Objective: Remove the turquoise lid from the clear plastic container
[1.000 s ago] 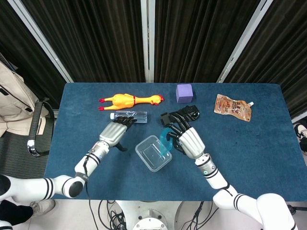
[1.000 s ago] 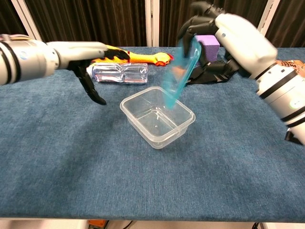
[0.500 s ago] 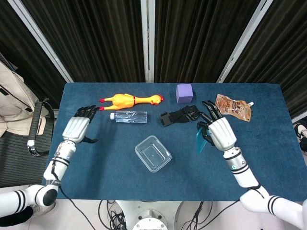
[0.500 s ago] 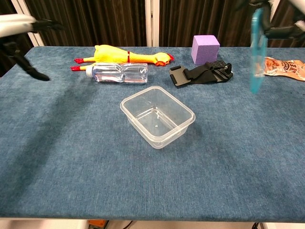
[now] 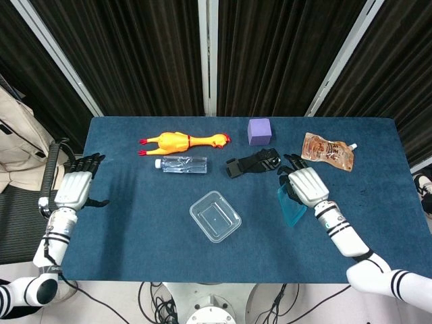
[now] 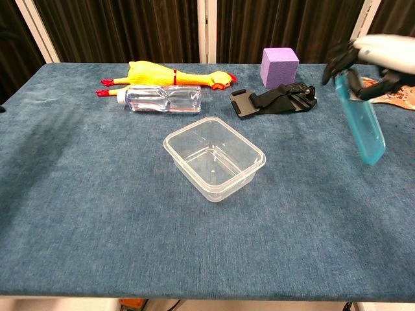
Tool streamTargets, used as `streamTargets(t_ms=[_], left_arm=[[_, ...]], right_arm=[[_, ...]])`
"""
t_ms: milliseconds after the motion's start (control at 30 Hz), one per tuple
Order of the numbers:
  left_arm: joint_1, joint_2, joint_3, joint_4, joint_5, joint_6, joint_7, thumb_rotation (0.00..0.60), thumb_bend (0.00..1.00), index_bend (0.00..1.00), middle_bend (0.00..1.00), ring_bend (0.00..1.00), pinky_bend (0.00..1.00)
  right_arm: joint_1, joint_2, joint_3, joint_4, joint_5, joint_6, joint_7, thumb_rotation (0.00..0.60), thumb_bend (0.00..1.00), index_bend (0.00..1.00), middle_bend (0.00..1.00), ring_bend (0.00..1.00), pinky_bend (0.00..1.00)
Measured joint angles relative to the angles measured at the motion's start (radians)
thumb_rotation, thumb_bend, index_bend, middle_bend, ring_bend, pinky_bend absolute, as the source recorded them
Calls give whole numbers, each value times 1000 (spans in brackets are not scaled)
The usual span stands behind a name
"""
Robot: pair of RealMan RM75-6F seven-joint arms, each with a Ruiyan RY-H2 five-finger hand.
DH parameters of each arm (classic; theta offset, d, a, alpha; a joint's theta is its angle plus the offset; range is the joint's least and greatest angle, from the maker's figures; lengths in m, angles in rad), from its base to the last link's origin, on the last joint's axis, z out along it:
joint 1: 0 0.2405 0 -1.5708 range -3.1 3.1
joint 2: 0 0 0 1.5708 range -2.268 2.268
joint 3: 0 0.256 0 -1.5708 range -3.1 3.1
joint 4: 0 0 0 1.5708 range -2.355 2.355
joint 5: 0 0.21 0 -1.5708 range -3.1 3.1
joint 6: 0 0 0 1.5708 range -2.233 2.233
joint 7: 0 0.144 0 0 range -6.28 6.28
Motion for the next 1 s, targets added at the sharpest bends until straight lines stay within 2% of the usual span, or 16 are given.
streamTargets(t_ms=[33, 67, 100, 133, 167, 267, 433, 533, 667, 867, 1000], left_arm=[[9, 5, -1, 1, 2, -1, -6, 600, 19, 8, 0, 0, 0], [15, 9, -2, 2, 5, -1, -10, 600, 19, 8, 0, 0, 0], [23, 14, -4, 3, 8, 0, -13, 600, 19, 8, 0, 0, 0], [29, 16, -5, 5, 11, 2, -14, 600, 18, 8, 0, 0, 0], [34, 19, -6, 6, 14, 4, -14, 600, 19, 7, 0, 0, 0], [53, 29, -11, 11, 20, 9, -20, 600, 19, 8, 0, 0, 0], [85, 46, -20, 31, 34, 26, -34, 600, 19, 8, 0, 0, 0], [106, 53, -22, 50, 58, 54, -43, 600, 19, 15, 0, 0, 0], [139, 60, -18, 76, 115, 107, -58, 600, 19, 26, 8, 0, 0], [211, 63, -5, 100, 210, 239, -70, 600, 19, 34, 21, 0, 0], [284, 71, 19, 73, 292, 335, -82, 600, 18, 34, 21, 0, 0]], right_arm=[[11, 0, 3, -4, 23, -26, -19, 600, 447, 257, 112, 0, 0], [20, -1, 6, -8, 47, -47, -41, 600, 369, 104, 55, 0, 0], [33, -2, 10, -14, 81, -69, -75, 600, 306, 18, 18, 0, 0], [41, -3, 14, -20, 108, -81, -101, 600, 267, 0, 5, 0, 0], [49, -3, 18, -28, 135, -91, -126, 600, 200, 0, 0, 0, 0], [68, 2, 32, -66, 220, -107, -201, 600, 109, 0, 0, 0, 0], [57, 52, 41, -150, 258, -73, -237, 600, 108, 0, 0, 0, 0], [21, 84, 38, -187, 240, -11, -223, 600, 156, 0, 3, 0, 0], [-53, 118, 23, -223, 174, 119, -191, 600, 266, 0, 48, 0, 0], [-222, 173, -30, -263, 39, 379, -121, 600, 275, 0, 32, 0, 0], [-358, 206, -85, -280, -59, 545, -65, 600, 275, 0, 20, 0, 0]])
